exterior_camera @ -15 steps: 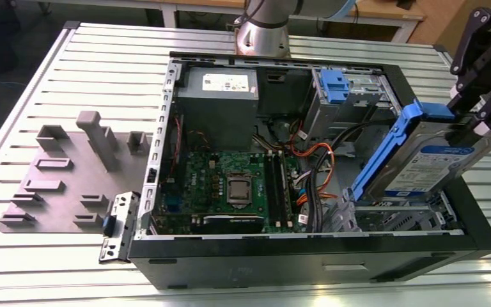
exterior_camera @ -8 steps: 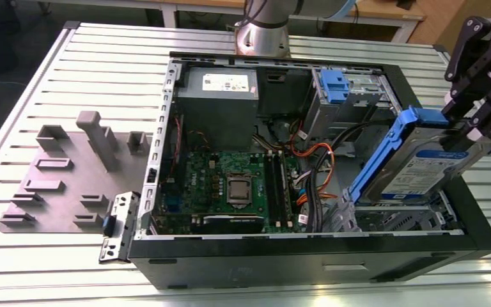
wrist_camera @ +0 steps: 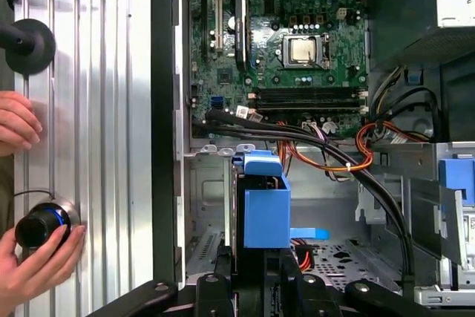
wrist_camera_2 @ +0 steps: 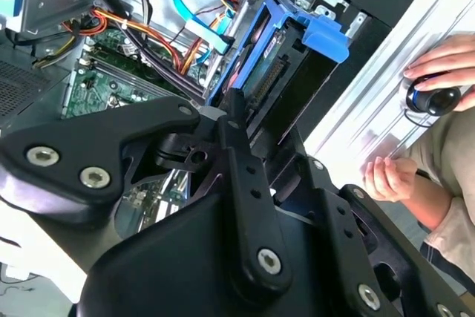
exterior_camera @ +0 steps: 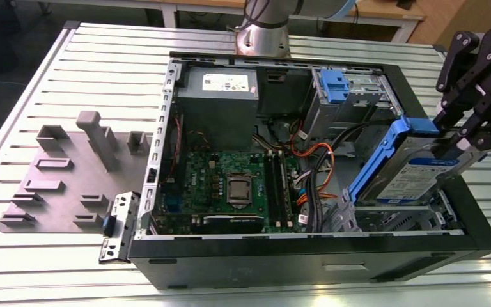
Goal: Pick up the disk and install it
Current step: 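Insert the disk into the insertion slot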
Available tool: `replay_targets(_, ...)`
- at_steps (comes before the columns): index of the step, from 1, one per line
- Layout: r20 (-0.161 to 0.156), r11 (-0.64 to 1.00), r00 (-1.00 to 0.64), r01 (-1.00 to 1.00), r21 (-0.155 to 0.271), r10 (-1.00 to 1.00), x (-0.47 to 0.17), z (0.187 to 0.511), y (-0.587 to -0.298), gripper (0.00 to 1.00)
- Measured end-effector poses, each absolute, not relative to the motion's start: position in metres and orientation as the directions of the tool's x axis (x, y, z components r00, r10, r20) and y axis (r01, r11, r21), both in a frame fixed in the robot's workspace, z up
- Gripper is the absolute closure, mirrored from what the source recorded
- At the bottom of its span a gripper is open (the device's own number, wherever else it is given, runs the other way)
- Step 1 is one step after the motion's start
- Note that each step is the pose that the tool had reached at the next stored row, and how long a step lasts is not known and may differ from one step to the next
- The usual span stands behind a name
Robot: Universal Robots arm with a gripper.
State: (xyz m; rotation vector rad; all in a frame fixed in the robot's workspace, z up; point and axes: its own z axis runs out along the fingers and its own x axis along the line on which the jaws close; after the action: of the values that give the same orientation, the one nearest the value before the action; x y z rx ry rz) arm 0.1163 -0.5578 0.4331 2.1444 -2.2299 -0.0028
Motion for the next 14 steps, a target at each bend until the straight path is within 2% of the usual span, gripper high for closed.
replay_targets(14,0.033,0.040,-0.039,-0.999,0.035,-0.999,0.116,0.408,-0.558,0.65)
